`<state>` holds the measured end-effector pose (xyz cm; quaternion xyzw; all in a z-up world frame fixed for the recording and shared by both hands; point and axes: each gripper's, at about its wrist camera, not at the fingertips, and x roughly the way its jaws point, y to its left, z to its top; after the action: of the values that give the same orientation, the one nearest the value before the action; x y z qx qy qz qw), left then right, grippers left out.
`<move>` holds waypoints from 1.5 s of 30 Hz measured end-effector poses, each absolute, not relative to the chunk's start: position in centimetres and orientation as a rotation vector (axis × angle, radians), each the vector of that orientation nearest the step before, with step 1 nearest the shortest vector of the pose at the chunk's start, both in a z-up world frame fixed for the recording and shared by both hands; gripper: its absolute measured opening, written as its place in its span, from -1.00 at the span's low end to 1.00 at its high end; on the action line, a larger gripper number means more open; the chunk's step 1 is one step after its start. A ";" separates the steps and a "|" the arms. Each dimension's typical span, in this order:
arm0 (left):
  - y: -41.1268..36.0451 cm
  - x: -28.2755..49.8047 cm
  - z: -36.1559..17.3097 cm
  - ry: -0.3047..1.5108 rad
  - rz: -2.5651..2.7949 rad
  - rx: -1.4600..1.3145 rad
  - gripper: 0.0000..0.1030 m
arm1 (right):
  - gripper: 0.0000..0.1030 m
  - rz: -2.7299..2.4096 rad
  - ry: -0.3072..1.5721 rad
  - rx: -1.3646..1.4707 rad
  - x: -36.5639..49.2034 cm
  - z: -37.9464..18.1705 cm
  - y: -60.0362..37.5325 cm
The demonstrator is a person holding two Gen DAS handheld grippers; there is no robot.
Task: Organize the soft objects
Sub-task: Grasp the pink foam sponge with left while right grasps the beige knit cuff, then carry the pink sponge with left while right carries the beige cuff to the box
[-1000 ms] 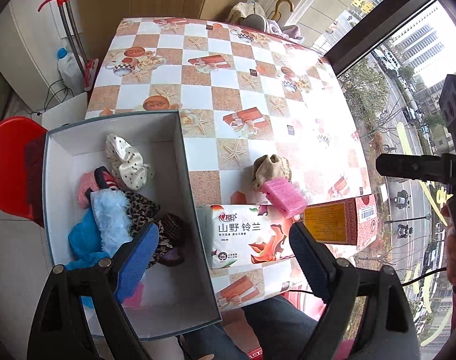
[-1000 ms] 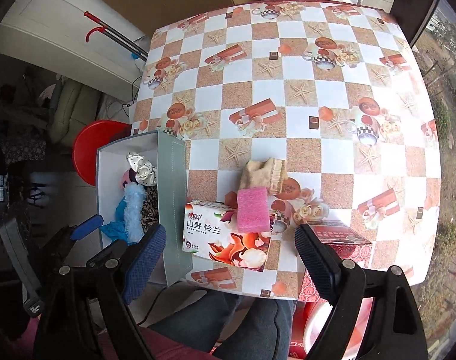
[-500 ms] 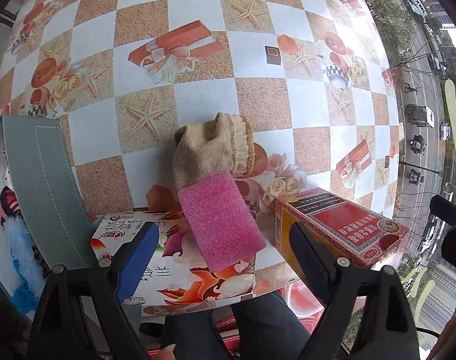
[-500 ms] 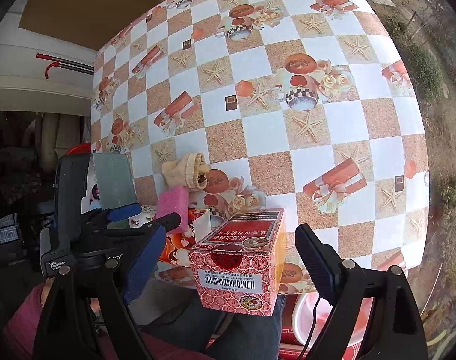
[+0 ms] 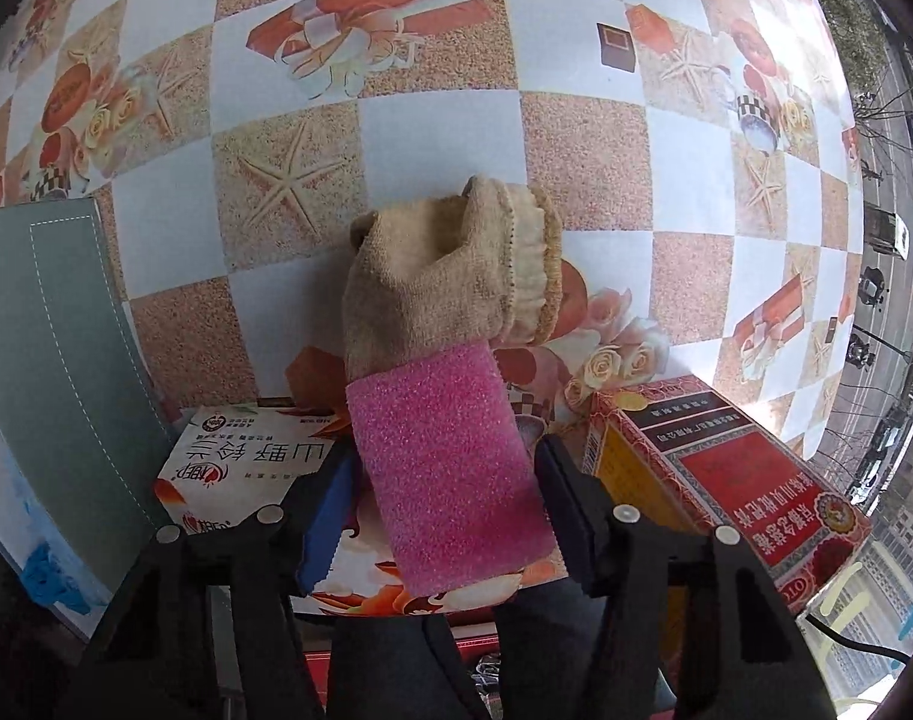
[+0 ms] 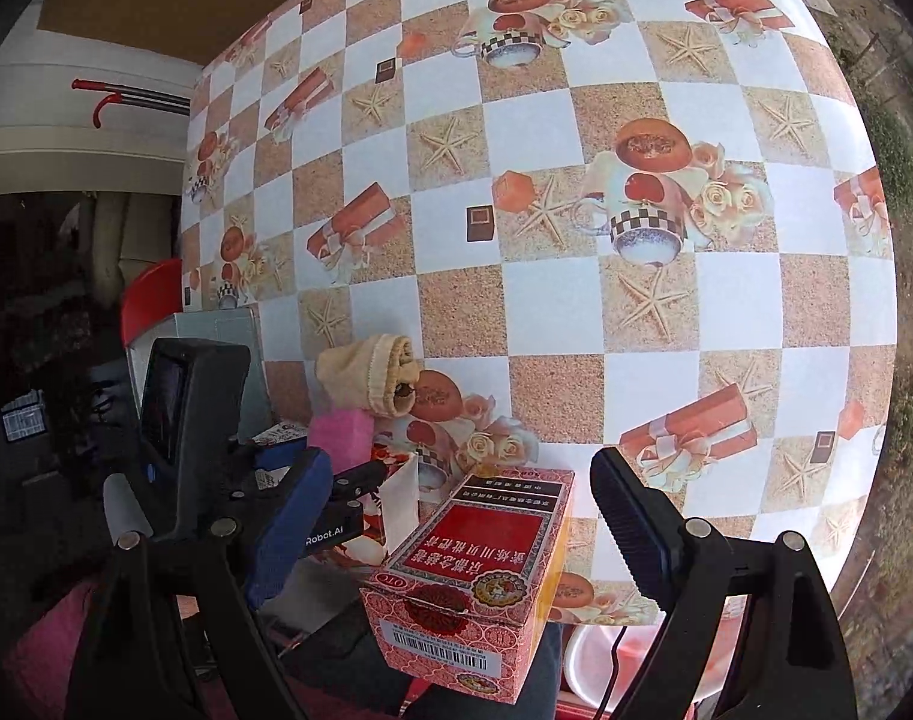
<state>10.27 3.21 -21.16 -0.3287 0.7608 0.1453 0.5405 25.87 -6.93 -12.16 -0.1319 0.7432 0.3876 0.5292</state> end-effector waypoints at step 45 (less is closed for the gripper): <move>3.0 0.8 -8.3 1.384 0.355 -0.499 0.11 | -0.46 0.851 1.611 -0.142 22.1 -8.3 -4.9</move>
<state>0.81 3.03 -8.28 -0.2262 0.6277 0.1609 0.7273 22.10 -4.87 -8.27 -0.0616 0.6981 0.3689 0.6106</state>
